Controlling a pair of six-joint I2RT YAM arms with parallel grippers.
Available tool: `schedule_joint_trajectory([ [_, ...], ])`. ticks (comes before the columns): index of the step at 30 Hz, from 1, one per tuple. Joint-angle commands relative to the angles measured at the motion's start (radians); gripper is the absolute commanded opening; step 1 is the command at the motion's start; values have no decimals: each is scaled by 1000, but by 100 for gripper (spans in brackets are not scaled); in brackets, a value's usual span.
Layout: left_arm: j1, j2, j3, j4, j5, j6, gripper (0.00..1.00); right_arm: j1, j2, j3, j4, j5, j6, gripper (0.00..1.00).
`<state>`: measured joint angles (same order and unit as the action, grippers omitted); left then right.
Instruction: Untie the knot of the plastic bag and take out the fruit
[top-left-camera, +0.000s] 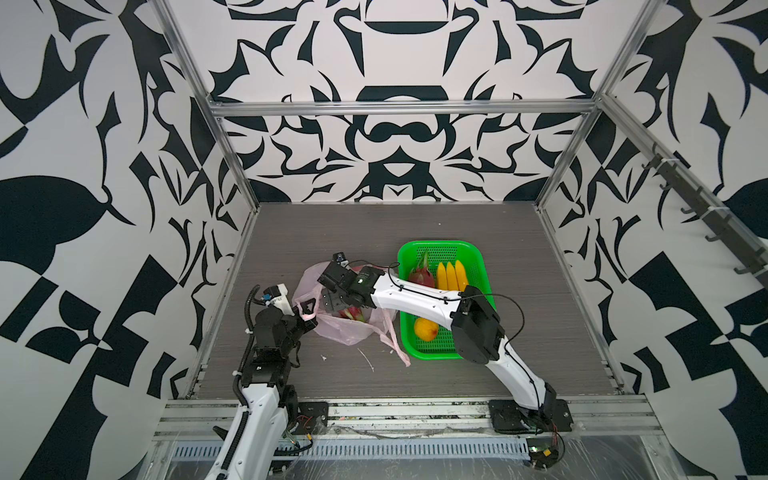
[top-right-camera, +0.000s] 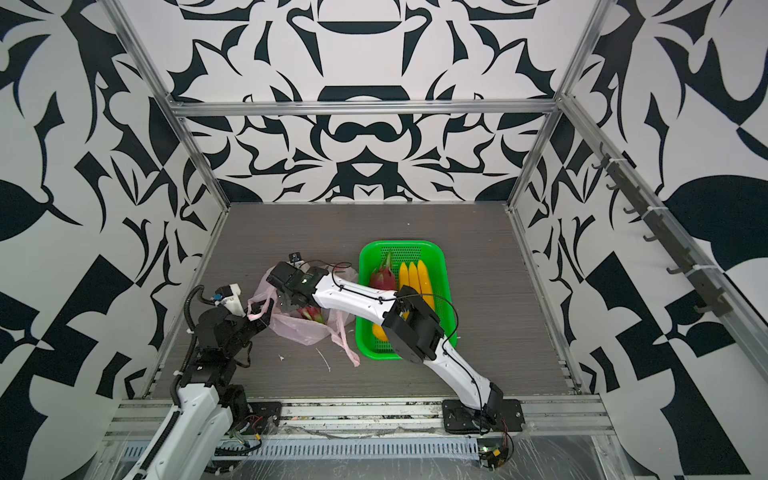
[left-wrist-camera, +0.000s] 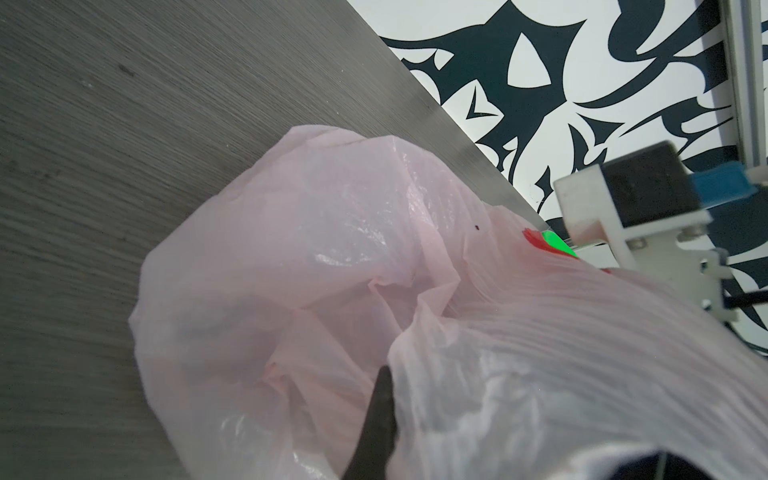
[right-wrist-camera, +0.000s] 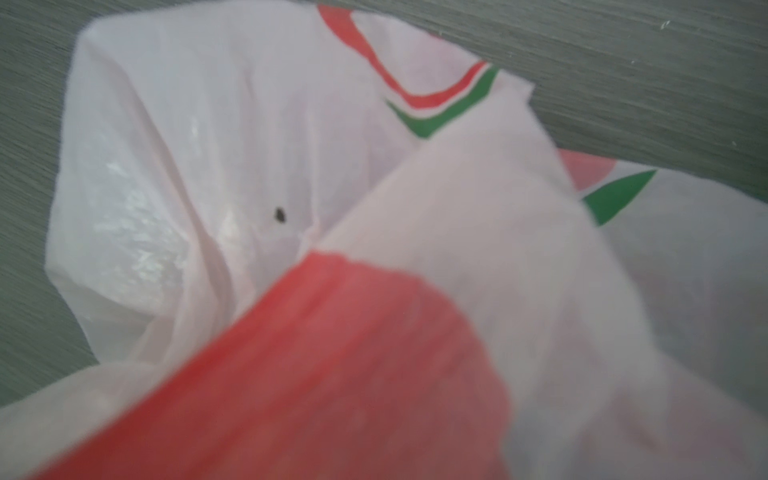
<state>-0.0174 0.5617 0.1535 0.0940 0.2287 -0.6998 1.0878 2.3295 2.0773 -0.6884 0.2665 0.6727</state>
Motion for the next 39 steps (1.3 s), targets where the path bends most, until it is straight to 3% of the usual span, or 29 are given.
schedule_joint_trajectory([
  [1, 2, -9, -17, 26, 11, 5, 0, -7, 1, 46, -5, 23, -19, 96],
  [24, 2, -1, -22, 23, 21, 8, 0, -18, 59, 16, 46, 22, -10, 93],
  [31, 2, 10, -22, 29, 19, 6, 0, -20, 45, -18, 81, 12, -7, 80],
  [39, 2, 17, -22, 32, 9, 5, 0, -20, 15, -30, 98, -33, -14, 39],
])
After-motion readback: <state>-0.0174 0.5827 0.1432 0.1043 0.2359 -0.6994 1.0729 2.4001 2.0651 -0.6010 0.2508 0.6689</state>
